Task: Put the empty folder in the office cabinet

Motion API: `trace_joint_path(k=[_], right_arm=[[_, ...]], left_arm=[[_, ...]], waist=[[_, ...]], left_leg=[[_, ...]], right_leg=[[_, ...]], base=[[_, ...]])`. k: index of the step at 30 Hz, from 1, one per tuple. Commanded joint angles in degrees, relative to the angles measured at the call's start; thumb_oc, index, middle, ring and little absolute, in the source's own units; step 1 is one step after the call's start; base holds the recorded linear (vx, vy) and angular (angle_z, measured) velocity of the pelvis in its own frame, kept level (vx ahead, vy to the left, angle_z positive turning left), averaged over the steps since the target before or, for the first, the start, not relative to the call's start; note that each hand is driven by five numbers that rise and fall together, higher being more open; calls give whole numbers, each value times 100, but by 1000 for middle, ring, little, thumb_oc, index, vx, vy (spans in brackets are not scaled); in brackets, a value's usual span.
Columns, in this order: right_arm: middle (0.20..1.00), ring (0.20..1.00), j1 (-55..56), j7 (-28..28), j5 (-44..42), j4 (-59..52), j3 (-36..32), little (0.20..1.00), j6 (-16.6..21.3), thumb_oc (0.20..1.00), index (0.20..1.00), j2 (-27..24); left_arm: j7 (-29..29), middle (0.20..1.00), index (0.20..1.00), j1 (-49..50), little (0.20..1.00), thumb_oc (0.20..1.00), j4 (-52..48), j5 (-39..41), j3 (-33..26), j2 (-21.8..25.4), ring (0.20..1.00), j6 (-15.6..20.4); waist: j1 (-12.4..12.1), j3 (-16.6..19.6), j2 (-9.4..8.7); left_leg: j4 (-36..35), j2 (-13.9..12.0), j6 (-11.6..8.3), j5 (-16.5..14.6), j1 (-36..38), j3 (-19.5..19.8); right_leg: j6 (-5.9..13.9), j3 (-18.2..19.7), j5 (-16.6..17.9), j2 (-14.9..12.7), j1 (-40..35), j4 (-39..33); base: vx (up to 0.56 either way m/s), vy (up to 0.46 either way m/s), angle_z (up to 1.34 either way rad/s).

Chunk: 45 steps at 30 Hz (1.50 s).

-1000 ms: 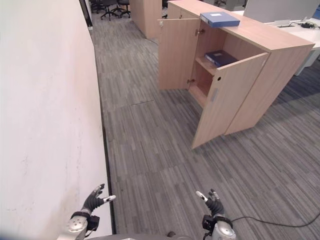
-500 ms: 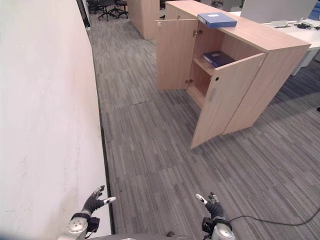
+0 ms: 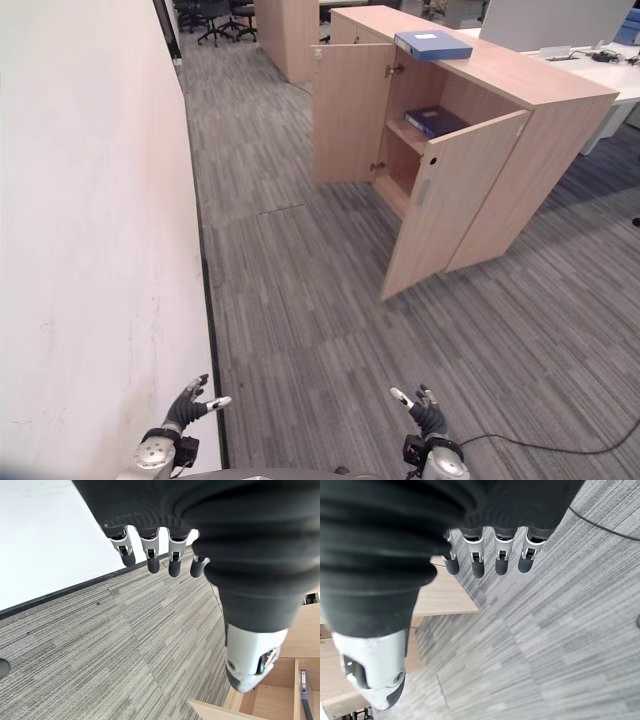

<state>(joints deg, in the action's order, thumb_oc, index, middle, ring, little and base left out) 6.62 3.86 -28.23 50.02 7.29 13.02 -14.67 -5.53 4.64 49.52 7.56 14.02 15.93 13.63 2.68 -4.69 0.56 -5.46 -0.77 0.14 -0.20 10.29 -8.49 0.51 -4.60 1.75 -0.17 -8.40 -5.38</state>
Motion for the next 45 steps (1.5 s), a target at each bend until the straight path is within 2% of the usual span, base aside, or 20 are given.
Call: trace_joint_path(k=[1,6,11,21,24,27,29,30,31,32,34,35,36,39,42,44,45], right_arm=[[1000,1000,-307,-7,-153,94,69,1000,110,1000,1000,-16],[1000,1000,-281,-6,-225,161,19,1000,114,1000,1000,2],[1000,1000,-259,-28,-234,297,9,1000,76,1000,1000,-21],[1000,1000,-283,-66,-287,354,4,1000,62,1000,1000,-87],[1000,1000,-342,-65,-288,326,43,1000,63,1000,1000,-158],[1000,1000,-347,-77,-230,298,34,1000,75,1000,1000,-232],[1000,1000,-346,-49,-224,349,-15,1000,69,1000,1000,-267],[1000,1000,-346,-49,-224,349,-15,1000,69,1000,1000,-267],[1000,1000,-342,-31,-239,362,-68,1000,36,1000,1000,-324],[1000,1000,-346,-22,-235,358,-80,1000,20,1000,1000,-347],[1000,1000,-363,-7,-240,376,-87,1000,8,1000,1000,-362],[1000,1000,-362,-8,-240,377,-88,1000,8,1000,1000,-361],[1000,1000,-388,17,-274,350,-89,1000,7,1000,1000,-369],[1000,1000,-442,65,-241,437,-27,1000,-39,1000,1000,-326],[1000,1000,-438,85,-108,490,-23,1000,-111,1000,1000,-324],[1000,1000,-388,39,-32,501,-35,1000,-129,1000,1000,-289],[1000,1000,-363,13,134,490,2,1000,-150,1000,1000,-296]], left_arm=[[-37,1000,1000,-497,1000,1000,235,-16,136,-16,1000,174],[-44,1000,1000,-561,1000,1000,261,-21,148,8,1000,179],[-46,1000,1000,-602,1000,1000,308,66,122,6,1000,174],[-49,1000,1000,-607,1000,1000,447,129,91,18,1000,155],[-68,1000,1000,-673,1000,1000,422,223,92,41,1000,166],[-60,1000,1000,-716,1000,1000,408,223,96,49,1000,180],[-68,1000,1000,-731,1000,1000,428,260,74,30,1000,189],[-68,1000,1000,-731,1000,1000,428,260,74,30,1000,189],[-47,1000,1000,-735,1000,1000,454,346,59,8,1000,170],[-42,1000,1000,-726,1000,1000,480,361,59,8,1000,161],[-39,1000,1000,-705,1000,1000,559,334,71,2,1000,136],[-39,1000,1000,-706,1000,1000,560,334,73,3,1000,137],[-52,1000,1000,-680,1000,1000,603,330,57,-5,1000,114],[-105,1000,1000,-611,1000,1000,732,316,-52,10,1000,91],[-118,1000,1000,-444,1000,1000,974,272,-219,3,1000,53],[-114,1000,1000,-340,1000,1000,1226,134,-282,25,1000,13],[-115,1000,1000,-280,1000,1000,1370,-3,-292,43,1000,-13]], waist=[[69,-173,-100],[136,-174,-100],[172,-217,-83],[208,-317,-80],[207,-439,-133],[205,-501,-225],[189,-565,-244],[189,-565,-244],[125,-574,-246],[92,-557,-253],[3,-559,-217],[7,-559,-227],[-112,-603,-150],[-307,-671,-158],[-472,-605,-106],[-530,-481,-85],[-562,-387,-110]], left_leg=[[46,-304,-331,-246,19,261],[46,-310,-334,-230,-29,322],[46,-363,-379,-212,18,380],[244,-592,-475,-200,-48,424],[670,-702,-524,-223,-333,551],[1549,-669,-592,-231,-724,541],[1972,-717,-593,6,-1003,517],[1972,-717,-593,6,-1003,517],[1880,-721,-537,120,-1334,473],[1765,-683,-516,83,-1458,480],[1529,-632,-534,298,-1756,607],[1531,-620,-533,294,-1753,608],[1187,-625,-571,569,-2149,730],[531,-577,-585,682,-2599,694],[351,-656,-605,866,-2900,521],[272,-637,-604,1007,-2806,633],[321,-584,-608,1215,-2800,726]], right_leg=[[650,160,-497,-442,-284,49],[607,341,-527,-403,-226,80],[542,361,-577,-333,-253,92],[385,452,-787,-91,-18,508],[306,482,-882,-7,165,777],[226,506,-933,6,182,910],[169,509,-972,-4,99,951],[169,509,-972,-4,99,951],[141,516,-1078,-32,-23,982],[141,539,-1138,-45,-68,998],[132,616,-1284,-8,-183,1043],[132,611,-1301,-19,-185,1052],[110,740,-1461,49,-340,1078],[114,1047,-1803,18,-762,1109],[155,1423,-2007,-97,-1275,987],[186,1579,-2027,-184,-1392,946],[237,1706,-2025,-291,-1396,973]], base=[[0,0,0],[-1,-24,7],[20,-80,8],[18,-99,1],[-17,-142,3],[9,-113,8],[70,-56,10],[142,-15,-7],[183,-3,-9],[276,4,16],[190,15,16],[224,15,-5],[272,11,-7],[407,26,-14],[490,125,-82],[517,201,-123],[442,242,-76]])
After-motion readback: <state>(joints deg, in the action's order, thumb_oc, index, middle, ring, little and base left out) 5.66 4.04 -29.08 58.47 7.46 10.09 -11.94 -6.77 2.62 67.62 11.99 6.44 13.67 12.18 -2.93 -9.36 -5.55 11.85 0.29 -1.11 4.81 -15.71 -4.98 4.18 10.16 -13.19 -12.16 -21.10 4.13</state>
